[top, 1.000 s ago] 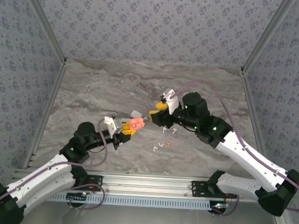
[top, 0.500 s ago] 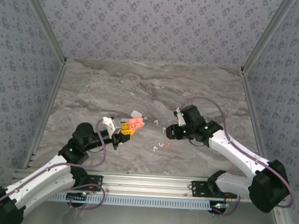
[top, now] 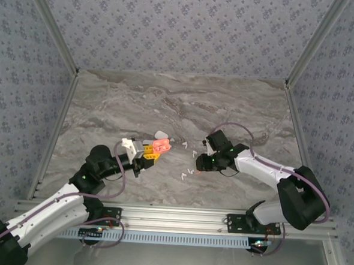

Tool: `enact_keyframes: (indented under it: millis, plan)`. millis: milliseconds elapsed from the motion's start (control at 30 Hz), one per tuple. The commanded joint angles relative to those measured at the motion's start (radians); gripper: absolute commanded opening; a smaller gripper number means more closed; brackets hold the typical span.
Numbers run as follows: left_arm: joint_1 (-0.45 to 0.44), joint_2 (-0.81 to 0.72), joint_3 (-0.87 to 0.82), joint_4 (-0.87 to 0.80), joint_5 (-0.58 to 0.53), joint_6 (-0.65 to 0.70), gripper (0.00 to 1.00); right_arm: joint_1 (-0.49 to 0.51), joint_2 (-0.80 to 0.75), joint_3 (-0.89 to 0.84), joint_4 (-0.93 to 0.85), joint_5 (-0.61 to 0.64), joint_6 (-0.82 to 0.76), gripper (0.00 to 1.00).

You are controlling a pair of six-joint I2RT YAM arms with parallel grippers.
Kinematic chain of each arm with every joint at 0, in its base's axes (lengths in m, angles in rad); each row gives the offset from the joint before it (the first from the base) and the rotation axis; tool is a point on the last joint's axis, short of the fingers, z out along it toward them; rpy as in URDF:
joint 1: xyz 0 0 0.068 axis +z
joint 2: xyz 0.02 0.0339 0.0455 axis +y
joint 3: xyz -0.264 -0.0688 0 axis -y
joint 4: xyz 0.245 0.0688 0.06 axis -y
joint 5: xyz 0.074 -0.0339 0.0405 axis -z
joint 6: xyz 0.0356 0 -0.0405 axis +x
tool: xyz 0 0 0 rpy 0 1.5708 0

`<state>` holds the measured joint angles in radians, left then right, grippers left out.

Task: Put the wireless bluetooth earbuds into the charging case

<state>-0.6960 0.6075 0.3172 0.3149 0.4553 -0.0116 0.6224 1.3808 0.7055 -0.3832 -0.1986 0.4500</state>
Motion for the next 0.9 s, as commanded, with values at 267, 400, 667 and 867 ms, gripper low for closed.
enact_keyframes:
  millis: [267, 400, 667, 867]
  plan:
    - [-0.002, -0.008, 0.034, 0.015, -0.006, 0.004, 0.0, 0.024, 0.074, -0.003, 0.037, 0.005, 0.024, 0.38]
    - [-0.003, -0.009, 0.034, 0.011, -0.006, 0.003, 0.0, 0.032, 0.093, -0.002, 0.037, 0.01, 0.023, 0.37]
    - [-0.003, -0.014, 0.034, 0.007, -0.007, 0.002, 0.0, 0.053, 0.13, 0.004, 0.034, 0.022, 0.024, 0.35]
    - [-0.003, -0.02, 0.034, 0.003, -0.009, 0.002, 0.0, 0.065, 0.14, 0.013, 0.027, 0.028, 0.019, 0.28]
